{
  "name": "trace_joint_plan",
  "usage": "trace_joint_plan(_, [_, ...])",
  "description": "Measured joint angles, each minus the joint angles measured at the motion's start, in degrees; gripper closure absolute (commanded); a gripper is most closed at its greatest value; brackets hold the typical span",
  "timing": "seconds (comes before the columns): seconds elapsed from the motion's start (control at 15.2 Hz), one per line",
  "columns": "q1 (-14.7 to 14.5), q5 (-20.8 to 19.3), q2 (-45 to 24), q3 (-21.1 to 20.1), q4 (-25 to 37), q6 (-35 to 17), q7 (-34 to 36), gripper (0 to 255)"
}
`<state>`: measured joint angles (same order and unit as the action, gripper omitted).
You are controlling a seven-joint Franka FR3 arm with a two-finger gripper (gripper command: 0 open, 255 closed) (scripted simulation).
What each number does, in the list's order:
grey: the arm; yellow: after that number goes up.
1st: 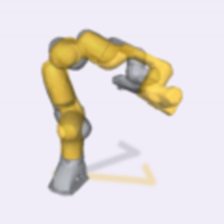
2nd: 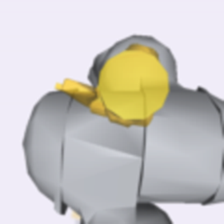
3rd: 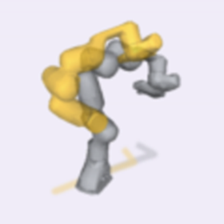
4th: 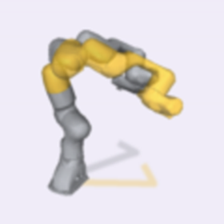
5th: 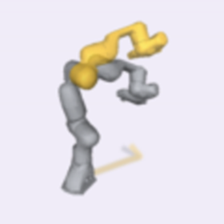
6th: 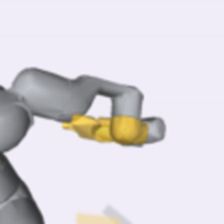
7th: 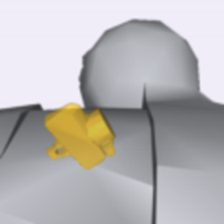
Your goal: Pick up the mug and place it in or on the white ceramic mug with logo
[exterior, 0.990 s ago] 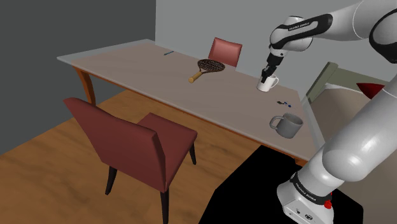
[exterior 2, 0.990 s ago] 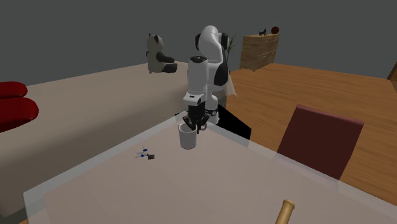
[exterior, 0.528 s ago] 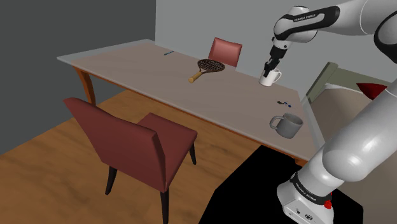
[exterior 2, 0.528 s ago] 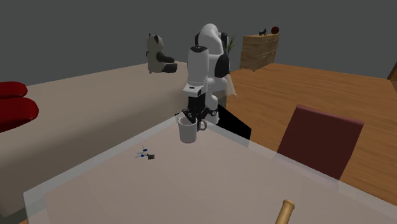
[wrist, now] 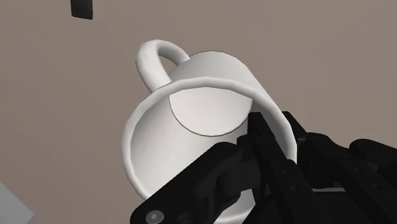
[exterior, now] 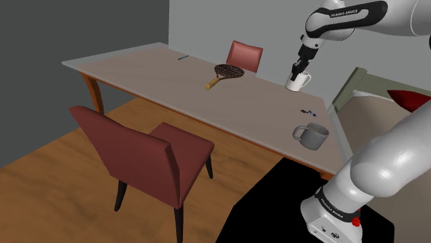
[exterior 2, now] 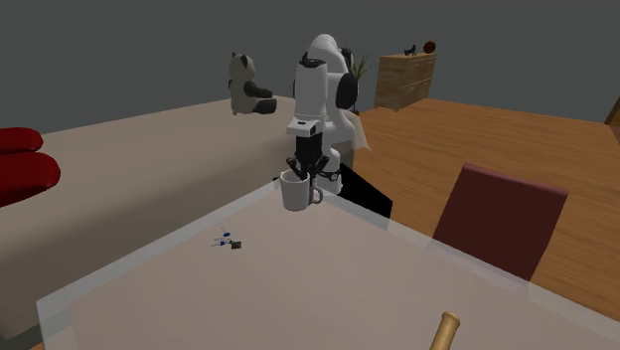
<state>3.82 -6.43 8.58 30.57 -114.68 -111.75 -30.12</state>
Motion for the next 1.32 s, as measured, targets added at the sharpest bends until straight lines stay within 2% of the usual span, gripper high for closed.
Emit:
trace_joint_plan(0.26, [1.0, -4.7, 10.0, -2.2, -7.9, 1.5, 3.4, 255])
trace_joint_plan(0.66, [4.5, -9.7, 25.4, -5.9, -19.5, 5.2, 6.6, 255])
trace_joint_plan(1.32, [10.2, -11.3, 49.4, -12.5, -32.3, 17.2, 8.4, 255])
